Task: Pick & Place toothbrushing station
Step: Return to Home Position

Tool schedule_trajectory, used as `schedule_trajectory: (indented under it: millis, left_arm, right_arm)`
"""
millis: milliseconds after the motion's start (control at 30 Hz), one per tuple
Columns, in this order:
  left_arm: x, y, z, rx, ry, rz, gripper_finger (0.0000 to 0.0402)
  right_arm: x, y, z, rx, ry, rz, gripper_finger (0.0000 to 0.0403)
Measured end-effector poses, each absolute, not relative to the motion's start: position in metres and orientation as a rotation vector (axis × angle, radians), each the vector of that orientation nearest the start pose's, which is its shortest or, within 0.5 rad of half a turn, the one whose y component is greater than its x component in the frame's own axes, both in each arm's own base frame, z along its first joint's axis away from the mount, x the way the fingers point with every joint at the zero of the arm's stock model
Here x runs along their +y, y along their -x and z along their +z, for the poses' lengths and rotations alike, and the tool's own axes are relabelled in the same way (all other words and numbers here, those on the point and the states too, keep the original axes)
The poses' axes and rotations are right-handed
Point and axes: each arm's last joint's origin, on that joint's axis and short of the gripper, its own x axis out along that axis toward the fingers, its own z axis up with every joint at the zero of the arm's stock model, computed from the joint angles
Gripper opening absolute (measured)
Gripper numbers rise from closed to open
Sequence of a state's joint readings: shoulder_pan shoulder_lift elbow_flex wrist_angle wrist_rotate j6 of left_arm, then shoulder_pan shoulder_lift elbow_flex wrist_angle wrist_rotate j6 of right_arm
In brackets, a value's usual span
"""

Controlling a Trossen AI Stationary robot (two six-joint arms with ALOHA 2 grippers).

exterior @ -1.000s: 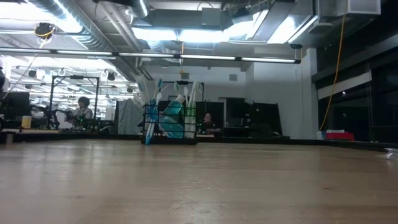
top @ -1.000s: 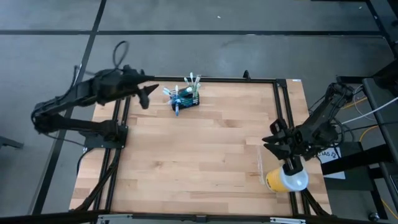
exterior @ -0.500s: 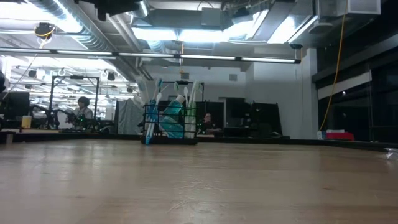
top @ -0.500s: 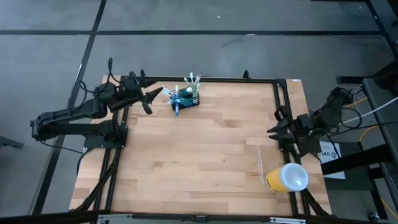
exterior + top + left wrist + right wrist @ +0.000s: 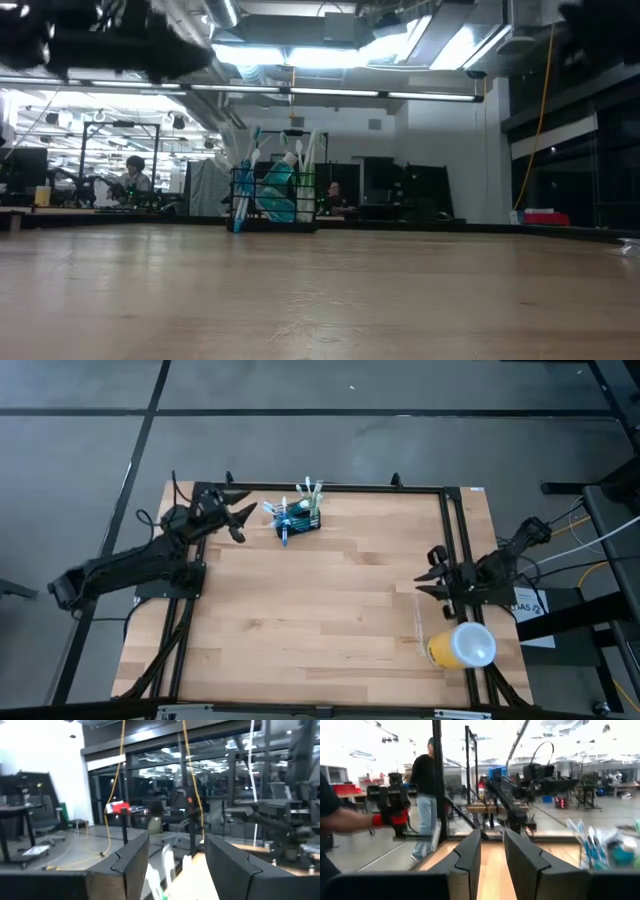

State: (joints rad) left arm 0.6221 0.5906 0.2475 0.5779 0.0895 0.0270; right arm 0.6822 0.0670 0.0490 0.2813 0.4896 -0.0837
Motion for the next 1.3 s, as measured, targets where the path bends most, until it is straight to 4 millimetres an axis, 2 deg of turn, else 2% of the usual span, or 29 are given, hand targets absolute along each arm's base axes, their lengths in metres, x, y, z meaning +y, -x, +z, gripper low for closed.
schedule_trajectory:
  millis: [67,333,500,667,767,867,900,1000,1100,1200,1300]
  left_arm:
    - [0.084,-0.117,0.229,-0.208,-0.089,0.547,0.0184]
    - [0.082,-0.106,0.181,-0.131,-0.068,0.572,0.0184]
    - [0.084,-0.106,0.175,-0.086,-0.063,0.503,0.0184]
    - [0.088,-0.106,0.171,-0.056,-0.023,0.532,0.0184]
    - [0.09,-0.105,0.166,-0.033,0.074,0.614,0.0184]
    - [0.091,-0.104,0.152,0.051,0.251,0.659,0.0184]
    - [0.09,-0.104,0.148,0.082,0.302,0.66,0.0184]
    - [0.089,-0.102,0.139,0.149,0.408,0.676,0.0184]
    - [0.087,-0.101,0.133,0.201,0.447,0.691,0.0184]
    - [0.087,-0.1,0.13,0.24,0.463,0.697,0.0184]
    - [0.08,-0.102,0.129,0.264,0.452,0.683,0.0184]
  right_arm:
    - [0.046,-0.08,0.188,-0.198,-0.056,0.167,0.0089]
    - [0.046,-0.082,0.175,-0.065,-0.058,0.162,0.0089]
    - [0.049,-0.081,0.175,-0.071,-0.019,0.27,0.0089]
    - [0.051,-0.081,0.174,-0.075,0.053,0.331,0.0089]
    - [0.05,-0.081,0.174,-0.077,0.071,0.298,0.0089]
    - [0.05,-0.081,0.174,-0.08,0.103,0.281,0.0089]
    - [0.05,-0.081,0.174,-0.072,0.045,0.294,0.0089]
    - [0.051,-0.081,0.175,-0.025,-0.299,0.346,0.0089]
    - [0.052,-0.081,0.175,0.021,-0.583,0.353,0.0089]
    - [0.052,-0.081,0.175,0.05,-0.742,0.354,0.0089]
    - [0.051,-0.081,0.175,0.061,-0.803,0.353,0.0089]
